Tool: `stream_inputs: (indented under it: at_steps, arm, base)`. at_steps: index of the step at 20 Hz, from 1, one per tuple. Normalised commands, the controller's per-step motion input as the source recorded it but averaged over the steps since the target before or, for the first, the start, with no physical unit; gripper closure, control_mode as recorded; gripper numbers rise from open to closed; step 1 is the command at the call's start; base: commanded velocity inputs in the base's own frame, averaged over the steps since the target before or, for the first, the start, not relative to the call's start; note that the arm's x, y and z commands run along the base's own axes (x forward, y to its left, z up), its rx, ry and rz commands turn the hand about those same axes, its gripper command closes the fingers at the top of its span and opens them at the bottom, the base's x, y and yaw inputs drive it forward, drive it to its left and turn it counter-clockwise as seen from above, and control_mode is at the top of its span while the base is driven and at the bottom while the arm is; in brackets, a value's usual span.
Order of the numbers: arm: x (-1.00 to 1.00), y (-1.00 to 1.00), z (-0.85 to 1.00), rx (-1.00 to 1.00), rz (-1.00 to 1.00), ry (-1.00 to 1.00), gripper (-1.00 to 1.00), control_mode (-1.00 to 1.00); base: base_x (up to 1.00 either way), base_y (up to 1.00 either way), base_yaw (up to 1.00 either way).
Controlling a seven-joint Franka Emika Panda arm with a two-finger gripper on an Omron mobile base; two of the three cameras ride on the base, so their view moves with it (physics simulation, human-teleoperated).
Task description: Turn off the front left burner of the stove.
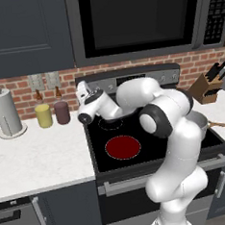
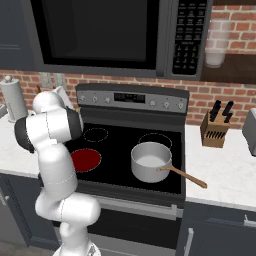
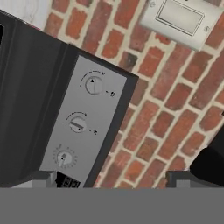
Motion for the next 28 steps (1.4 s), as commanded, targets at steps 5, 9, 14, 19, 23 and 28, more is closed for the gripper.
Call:
stream_inputs:
  at_steps: [5, 9, 14, 19, 23, 28]
  arm:
    - [0.22, 0.15, -0.19, -0.01, 0.00, 0.00, -1.00, -1.00]
    - [0.21, 0.08, -0.17, 0.00, 0.00, 0.00, -1.00, -1.00]
    - [0.15, 0.00, -0.18, 0.00, 0.00, 0.00, -1.00, -1.00]
    - [0.13, 0.00, -0.13, 0.00, 0.00, 0.00, -1.00, -1.00]
    - [0.25, 0.00, -0.04, 0.00, 0.00, 0.00, -1.00, -1.00]
    - [0.39, 0.00, 0.00, 0.00, 0.00, 0.00, -1.00, -1.00]
  base:
    - [0.00, 0.00, 0.00]
    - [0.00, 0.00, 0.00]
    - [0.00, 0.00, 0.00]
    - [0.00, 0.00, 0.00]
    - [0.00, 0.00, 0.00]
    - [0.00, 0.00, 0.00]
